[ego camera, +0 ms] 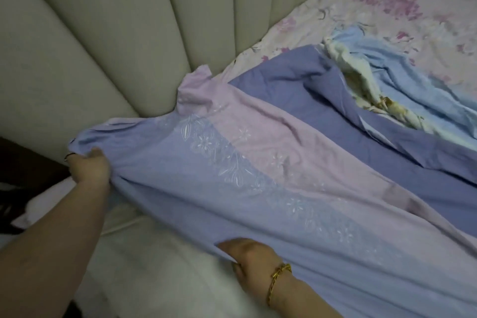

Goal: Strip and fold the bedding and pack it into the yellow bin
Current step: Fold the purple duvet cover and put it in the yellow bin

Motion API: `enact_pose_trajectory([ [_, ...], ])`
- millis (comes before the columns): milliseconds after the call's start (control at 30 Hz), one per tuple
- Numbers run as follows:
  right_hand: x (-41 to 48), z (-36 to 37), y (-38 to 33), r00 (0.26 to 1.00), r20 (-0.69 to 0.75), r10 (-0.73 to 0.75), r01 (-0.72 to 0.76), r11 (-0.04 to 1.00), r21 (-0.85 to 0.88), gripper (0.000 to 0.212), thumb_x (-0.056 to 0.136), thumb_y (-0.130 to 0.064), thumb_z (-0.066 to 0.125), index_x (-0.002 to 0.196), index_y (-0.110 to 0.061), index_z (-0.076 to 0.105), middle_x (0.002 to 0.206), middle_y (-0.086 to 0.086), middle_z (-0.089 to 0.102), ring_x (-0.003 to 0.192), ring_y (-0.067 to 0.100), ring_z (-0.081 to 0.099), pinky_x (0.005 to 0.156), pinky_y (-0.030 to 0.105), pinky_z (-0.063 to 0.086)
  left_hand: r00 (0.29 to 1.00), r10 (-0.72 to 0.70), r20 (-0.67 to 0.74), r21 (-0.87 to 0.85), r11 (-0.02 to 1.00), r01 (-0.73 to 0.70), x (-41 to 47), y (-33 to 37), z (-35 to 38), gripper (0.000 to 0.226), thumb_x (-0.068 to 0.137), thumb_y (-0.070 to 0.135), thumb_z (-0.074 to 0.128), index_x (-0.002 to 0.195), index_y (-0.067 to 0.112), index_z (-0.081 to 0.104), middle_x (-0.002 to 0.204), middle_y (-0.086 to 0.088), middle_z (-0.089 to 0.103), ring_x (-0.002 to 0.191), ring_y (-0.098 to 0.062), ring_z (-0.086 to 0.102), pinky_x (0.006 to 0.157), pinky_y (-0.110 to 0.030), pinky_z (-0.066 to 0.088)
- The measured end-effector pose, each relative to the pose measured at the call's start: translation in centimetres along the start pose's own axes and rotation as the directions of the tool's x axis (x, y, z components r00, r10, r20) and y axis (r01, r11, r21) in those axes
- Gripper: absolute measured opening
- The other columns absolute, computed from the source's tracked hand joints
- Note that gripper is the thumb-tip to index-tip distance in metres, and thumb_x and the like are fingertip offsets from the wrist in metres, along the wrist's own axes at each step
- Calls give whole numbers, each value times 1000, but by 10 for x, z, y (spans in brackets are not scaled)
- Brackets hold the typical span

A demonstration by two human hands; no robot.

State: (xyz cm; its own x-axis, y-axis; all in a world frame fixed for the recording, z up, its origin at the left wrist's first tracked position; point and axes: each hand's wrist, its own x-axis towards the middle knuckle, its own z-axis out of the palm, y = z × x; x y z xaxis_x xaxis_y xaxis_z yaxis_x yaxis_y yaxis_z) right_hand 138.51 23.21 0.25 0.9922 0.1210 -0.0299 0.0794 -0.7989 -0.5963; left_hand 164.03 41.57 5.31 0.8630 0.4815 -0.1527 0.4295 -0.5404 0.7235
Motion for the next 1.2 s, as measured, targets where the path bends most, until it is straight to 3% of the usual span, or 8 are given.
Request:
enact_pose_trajectory([
  [167,-6,-4,1,998,64,-13,10,999,43,56,94,-47,19,91,-25,71,81,-9,73,75,6,68,71,14,49,988,-86,128,227,972,55,-3,-36,-18,40,94,4,45,128,-15,41,132,-35,42,123,-45,41,102,-45,33],
  [333,-3,-62,74,885,-401,235,-269,963,-28,40,87,-35,41,78,-11,72,75,4,72,68,17,66,65,20,48,996,81,45,440,893,-93,-10,-17,-1,67,77,17,64,134,-5,35,138,-29,36,122,-48,37,102,-56,31],
  [500,2,-123,152,586,-203,785,-810,568,-143,52,93,-35,46,140,-16,34,147,5,34,137,23,30,113,31,19,643,647,410,420,492,-763,-52,32,70,44,69,5,47,108,-7,63,118,-32,56,97,-51,55,85,-56,40],
  [567,-2,-133,175,496,-132,858,-868,485,-105,49,94,-35,40,140,-21,30,147,4,35,135,24,32,114,35,19,458,621,636,319,329,-889,-63,61,107,48,86,1,40,133,6,47,146,-17,36,111,-40,55,91,-46,44],
  [667,-9,-135,192,503,-23,864,-849,489,-200,42,95,-30,39,137,-21,34,143,4,38,130,24,38,106,29,31,383,440,812,305,240,-922,-84,97,162,64,94,4,34,149,24,8,158,4,1,118,-26,51,89,-32,43],
  [767,-25,-136,206,525,49,850,-827,523,-205,37,96,-30,40,131,-21,39,132,4,52,120,21,49,93,23,40,285,362,887,245,152,-957,-107,126,211,68,92,12,44,148,26,10,156,2,13,128,-23,44,100,-30,38],
  [933,-52,-150,234,507,54,860,-862,506,25,23,95,-22,46,117,-24,52,125,3,60,115,22,55,92,24,42,320,161,934,342,-136,-930,-132,147,260,38,90,14,47,128,10,44,133,-11,48,120,-26,50,96,-31,40],
  [1200,-15,-184,286,594,-38,804,-775,559,-294,45,101,-25,27,144,-38,19,143,1,43,124,25,47,97,28,40,422,338,841,432,48,-900,-131,176,303,30,98,13,36,119,6,55,127,-15,53,115,-29,51,93,-30,38],
])
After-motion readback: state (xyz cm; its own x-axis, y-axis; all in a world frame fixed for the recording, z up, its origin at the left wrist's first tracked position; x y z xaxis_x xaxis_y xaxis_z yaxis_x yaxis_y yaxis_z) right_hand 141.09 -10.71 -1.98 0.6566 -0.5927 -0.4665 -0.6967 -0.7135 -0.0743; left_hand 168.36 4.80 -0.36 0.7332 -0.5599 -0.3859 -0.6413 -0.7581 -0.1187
